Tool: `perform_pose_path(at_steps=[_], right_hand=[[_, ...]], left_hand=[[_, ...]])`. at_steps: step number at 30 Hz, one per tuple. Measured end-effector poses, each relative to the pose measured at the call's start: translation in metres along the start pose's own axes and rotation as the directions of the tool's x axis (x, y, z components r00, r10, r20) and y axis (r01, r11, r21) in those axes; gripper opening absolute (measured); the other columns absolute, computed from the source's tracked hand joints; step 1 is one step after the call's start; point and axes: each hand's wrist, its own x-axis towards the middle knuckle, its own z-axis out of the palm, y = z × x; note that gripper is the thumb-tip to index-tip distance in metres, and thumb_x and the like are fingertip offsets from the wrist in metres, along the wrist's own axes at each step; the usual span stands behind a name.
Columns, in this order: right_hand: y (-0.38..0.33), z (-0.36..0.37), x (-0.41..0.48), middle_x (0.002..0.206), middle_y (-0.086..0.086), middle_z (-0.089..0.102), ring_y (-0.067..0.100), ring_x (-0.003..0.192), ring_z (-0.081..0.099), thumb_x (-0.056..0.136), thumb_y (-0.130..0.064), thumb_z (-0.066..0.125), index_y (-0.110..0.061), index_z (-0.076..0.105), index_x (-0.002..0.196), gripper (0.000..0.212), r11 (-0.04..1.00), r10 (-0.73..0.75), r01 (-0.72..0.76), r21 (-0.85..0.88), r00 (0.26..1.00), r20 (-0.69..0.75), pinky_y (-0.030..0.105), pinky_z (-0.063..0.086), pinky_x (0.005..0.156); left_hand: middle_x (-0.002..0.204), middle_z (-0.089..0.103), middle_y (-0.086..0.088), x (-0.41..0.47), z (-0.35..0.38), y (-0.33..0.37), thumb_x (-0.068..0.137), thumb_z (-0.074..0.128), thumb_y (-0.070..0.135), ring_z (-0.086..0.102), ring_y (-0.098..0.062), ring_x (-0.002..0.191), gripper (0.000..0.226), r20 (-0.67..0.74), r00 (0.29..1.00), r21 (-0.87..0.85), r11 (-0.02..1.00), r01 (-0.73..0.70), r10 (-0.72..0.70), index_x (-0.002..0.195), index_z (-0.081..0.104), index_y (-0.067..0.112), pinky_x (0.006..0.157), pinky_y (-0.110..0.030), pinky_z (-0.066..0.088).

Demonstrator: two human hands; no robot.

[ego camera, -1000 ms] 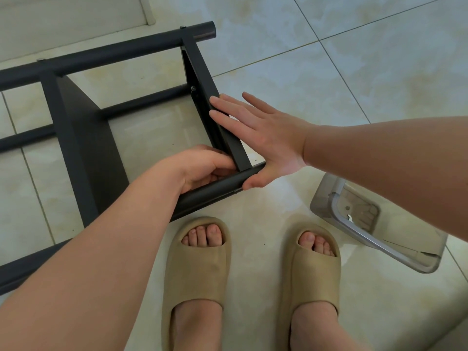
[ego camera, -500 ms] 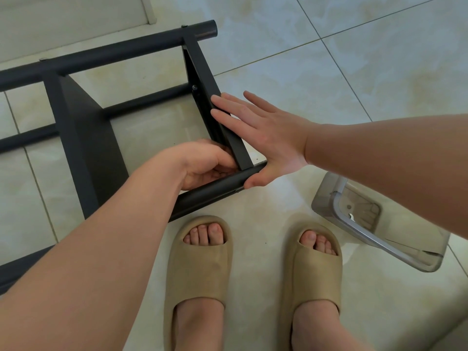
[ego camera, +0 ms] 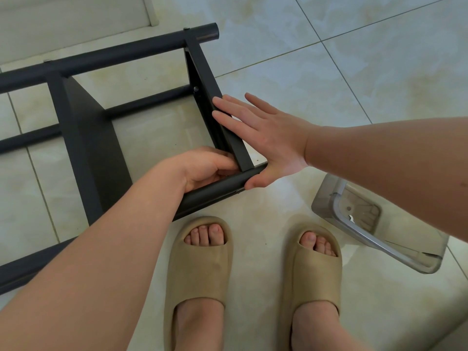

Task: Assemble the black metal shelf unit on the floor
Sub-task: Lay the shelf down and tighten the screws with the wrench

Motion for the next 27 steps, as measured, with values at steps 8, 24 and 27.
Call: perform_pose_path(at_steps=[8,24,27], right_hand=[[0.0000,0.0005,0.0000,0.169,0.013,-0.006,0.026,0.157,-0.007,0.070,-0.088,0.043,-0.008,-0.002,0.161,0.129,1.000,0.002,-0.002,-0.008,1.000,-0.001,0.048,-0.005,0.126],[0.0003,0.0003,0.0006,0.169,0.014,-0.007,0.027,0.157,-0.008,0.070,-0.088,0.044,-0.008,-0.002,0.161,0.130,1.000,0.002,-0.002,-0.010,1.000,0.007,0.048,-0.005,0.126],[0.0001,0.0000,0.0007,0.169,0.014,-0.007,0.027,0.157,-0.008,0.070,-0.088,0.044,-0.008,-0.003,0.161,0.130,1.000,0.004,-0.004,-0.009,1.000,0.011,0.049,-0.004,0.126]], left_hand=[[0.109,0.068,-0.024,-0.0020,-0.0015,0.0019,0.092,0.051,-0.008,0.068,-0.033,0.098,0.025,0.061,0.998,-0.102,0.995,-0.013,0.019,0.115,0.061,-0.005,0.089,-0.038,0.058],[0.105,0.065,-0.025,-0.0033,0.0008,0.0030,0.089,0.045,-0.016,0.065,-0.037,0.097,0.031,0.049,0.995,-0.017,0.996,-0.083,0.084,0.113,0.059,-0.002,0.098,-0.051,0.049],[0.107,0.065,-0.027,-0.0025,0.0022,0.0027,0.090,0.044,-0.014,0.067,-0.038,0.095,0.030,0.029,0.996,-0.027,0.996,-0.088,0.088,0.115,0.058,-0.005,0.096,-0.051,0.051]])
